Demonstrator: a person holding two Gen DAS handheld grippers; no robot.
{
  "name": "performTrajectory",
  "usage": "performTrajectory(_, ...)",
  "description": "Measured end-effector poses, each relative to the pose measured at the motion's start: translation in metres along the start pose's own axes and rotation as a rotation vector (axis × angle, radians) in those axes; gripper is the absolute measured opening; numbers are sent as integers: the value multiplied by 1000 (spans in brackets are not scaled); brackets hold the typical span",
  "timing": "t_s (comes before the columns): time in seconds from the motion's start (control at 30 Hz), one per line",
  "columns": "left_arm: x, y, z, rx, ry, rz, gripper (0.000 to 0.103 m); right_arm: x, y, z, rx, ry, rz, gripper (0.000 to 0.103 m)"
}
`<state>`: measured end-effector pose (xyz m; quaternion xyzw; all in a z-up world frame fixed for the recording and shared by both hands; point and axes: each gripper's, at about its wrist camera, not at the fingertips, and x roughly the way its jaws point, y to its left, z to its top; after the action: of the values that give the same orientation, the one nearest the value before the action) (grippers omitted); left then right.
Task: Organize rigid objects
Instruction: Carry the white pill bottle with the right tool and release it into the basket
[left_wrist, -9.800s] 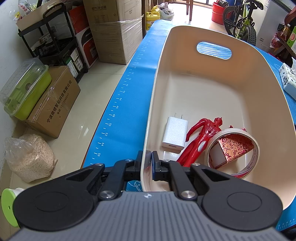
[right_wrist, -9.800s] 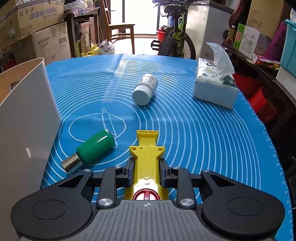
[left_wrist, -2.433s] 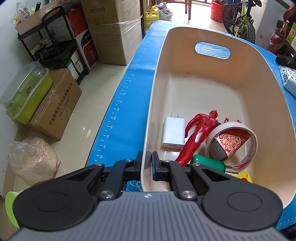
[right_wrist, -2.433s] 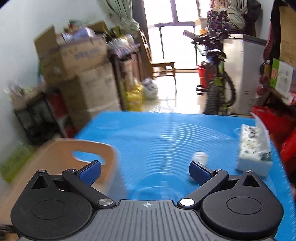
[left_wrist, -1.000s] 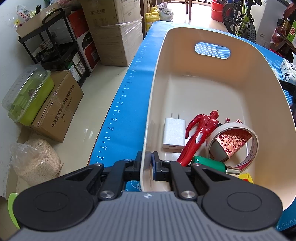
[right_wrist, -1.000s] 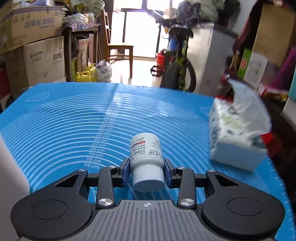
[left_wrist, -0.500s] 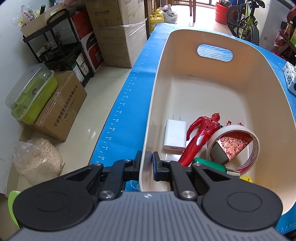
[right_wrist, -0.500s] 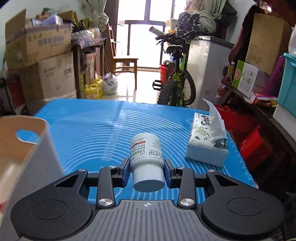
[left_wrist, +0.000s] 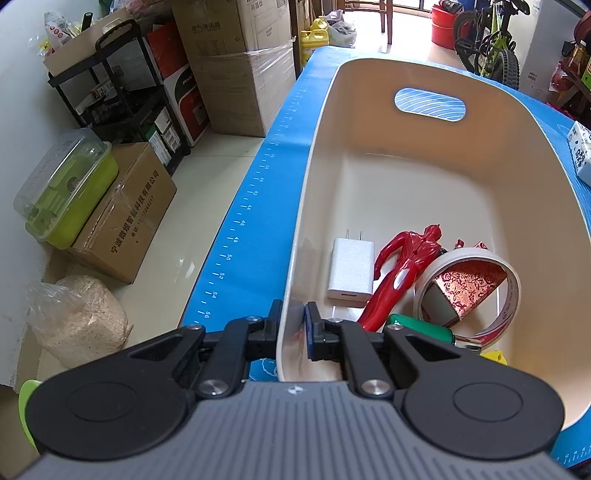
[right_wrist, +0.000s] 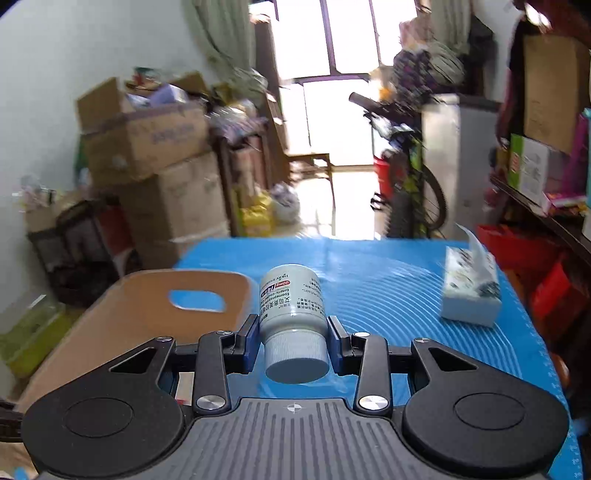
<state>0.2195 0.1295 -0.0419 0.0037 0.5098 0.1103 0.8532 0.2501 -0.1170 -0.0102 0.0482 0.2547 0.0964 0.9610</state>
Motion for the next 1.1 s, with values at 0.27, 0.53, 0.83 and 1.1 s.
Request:
performTrajectory(0.27, -1, -1, 0, 2, -1, 5, 14, -12, 47, 1, -58, -51, 108, 44)
performTrajectory(0.53, -1, -2, 0, 6, -3, 13, 15, 4, 76, -14, -130, 41, 192, 44)
performTrajectory(0.83, -1, -3, -1, 7, -4, 21, 15, 16, 109, -40, -236, 192, 264, 44)
performTrajectory(1.1, -1, -4, -2, 7, -5, 23, 15, 22, 112, -52, -250, 294, 277, 51)
